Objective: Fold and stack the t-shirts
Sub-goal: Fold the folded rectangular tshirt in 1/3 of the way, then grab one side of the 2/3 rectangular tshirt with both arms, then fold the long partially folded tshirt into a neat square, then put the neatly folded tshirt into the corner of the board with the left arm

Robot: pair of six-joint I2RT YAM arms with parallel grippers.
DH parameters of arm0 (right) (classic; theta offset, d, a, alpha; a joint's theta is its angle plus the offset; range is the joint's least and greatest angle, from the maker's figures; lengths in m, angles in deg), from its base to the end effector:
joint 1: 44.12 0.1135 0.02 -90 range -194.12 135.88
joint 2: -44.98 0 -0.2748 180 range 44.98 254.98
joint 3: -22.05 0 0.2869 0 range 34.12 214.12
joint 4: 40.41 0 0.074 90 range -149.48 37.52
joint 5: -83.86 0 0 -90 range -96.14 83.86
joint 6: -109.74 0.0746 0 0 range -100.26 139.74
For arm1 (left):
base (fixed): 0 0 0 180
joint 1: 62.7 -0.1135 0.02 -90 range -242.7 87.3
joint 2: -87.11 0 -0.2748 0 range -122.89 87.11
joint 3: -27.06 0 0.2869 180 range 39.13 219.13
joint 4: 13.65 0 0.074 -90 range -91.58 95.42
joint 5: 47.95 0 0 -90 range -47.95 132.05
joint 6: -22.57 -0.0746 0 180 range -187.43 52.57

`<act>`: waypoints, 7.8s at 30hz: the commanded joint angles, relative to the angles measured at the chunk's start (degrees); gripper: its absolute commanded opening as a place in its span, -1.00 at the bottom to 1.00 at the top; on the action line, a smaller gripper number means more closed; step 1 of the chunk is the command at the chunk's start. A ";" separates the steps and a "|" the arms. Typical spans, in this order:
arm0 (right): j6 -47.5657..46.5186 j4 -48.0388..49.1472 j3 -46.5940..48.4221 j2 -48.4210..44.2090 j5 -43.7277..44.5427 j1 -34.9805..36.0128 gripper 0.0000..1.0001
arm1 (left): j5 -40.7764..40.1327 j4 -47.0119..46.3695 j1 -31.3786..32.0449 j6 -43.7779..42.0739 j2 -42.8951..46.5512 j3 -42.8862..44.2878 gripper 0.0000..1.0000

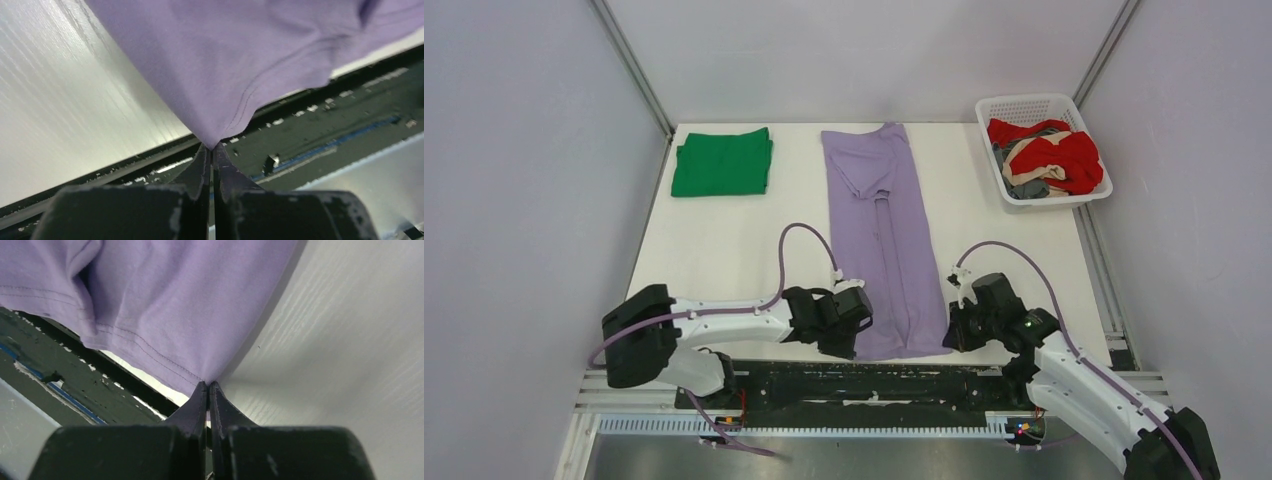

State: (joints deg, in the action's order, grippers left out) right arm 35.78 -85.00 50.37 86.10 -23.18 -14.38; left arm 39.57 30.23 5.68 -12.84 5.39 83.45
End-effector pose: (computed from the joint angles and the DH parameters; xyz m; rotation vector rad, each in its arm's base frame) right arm 0.1377 0.1038 0.1082 -0.4318 2.6198 0.6679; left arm 0.1108 -0.2707 0.1238 0.3366 2.8792 -0.4373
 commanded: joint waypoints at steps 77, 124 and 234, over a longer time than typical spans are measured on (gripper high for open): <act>1.78 54.34 28.28 50.06 5.91 -15.32 0.96 | 12.27 -23.36 -44.50 -17.00 -17.49 22.00 0.99; 3.13 42.76 12.44 44.14 6.91 -10.09 -0.05 | 2.78 -18.23 -34.04 -10.93 -15.87 5.80 -0.96; 16.03 54.21 78.61 93.29 -15.00 -10.28 0.96 | 13.47 -17.18 -56.60 -7.18 -52.14 61.58 0.99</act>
State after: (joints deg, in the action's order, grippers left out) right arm 47.21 -34.46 124.62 172.41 -42.61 -21.97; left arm 54.34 8.88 -50.71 -23.38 -42.98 140.49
